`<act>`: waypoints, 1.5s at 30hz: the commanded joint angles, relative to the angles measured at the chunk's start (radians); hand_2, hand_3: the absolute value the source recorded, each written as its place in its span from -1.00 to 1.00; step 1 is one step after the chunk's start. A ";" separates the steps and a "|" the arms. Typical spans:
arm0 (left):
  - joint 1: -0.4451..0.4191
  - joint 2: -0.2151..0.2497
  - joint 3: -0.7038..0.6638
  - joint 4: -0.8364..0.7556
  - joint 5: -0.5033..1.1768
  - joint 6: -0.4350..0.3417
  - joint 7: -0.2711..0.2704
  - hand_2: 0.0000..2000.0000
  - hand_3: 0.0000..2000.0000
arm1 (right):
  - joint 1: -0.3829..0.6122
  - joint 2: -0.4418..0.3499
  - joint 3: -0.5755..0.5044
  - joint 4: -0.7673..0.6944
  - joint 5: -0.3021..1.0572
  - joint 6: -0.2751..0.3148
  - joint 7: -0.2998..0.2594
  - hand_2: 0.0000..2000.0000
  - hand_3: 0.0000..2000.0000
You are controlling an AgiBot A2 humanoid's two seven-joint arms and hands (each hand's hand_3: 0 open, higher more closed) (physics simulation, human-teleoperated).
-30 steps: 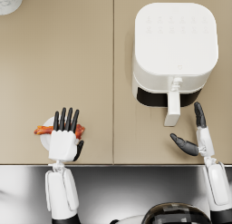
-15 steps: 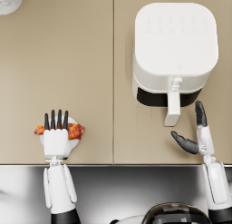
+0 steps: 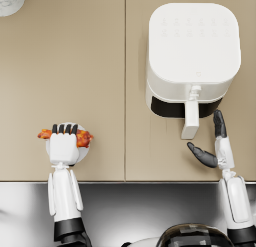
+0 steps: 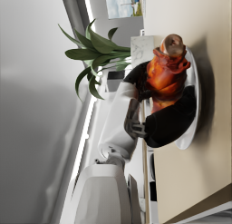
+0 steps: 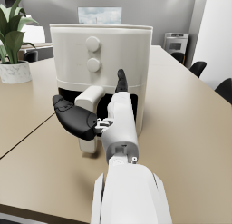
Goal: Pick up the drumstick and place it into the air fryer
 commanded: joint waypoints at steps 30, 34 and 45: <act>0.078 0.037 0.096 -0.339 -0.662 0.144 0.238 1.00 1.00 | 0.206 -0.114 0.176 -0.447 0.004 0.012 0.005 -1.00 -1.00; 0.081 0.044 0.127 -0.349 -0.673 0.143 0.238 1.00 1.00 | 0.212 -0.098 0.217 -0.427 0.006 -0.044 0.005 1.00 -0.02; 0.123 0.084 0.253 -0.354 -0.677 0.143 0.238 1.00 1.00 | 0.049 0.080 0.341 -0.063 0.006 -0.106 -0.009 1.00 1.00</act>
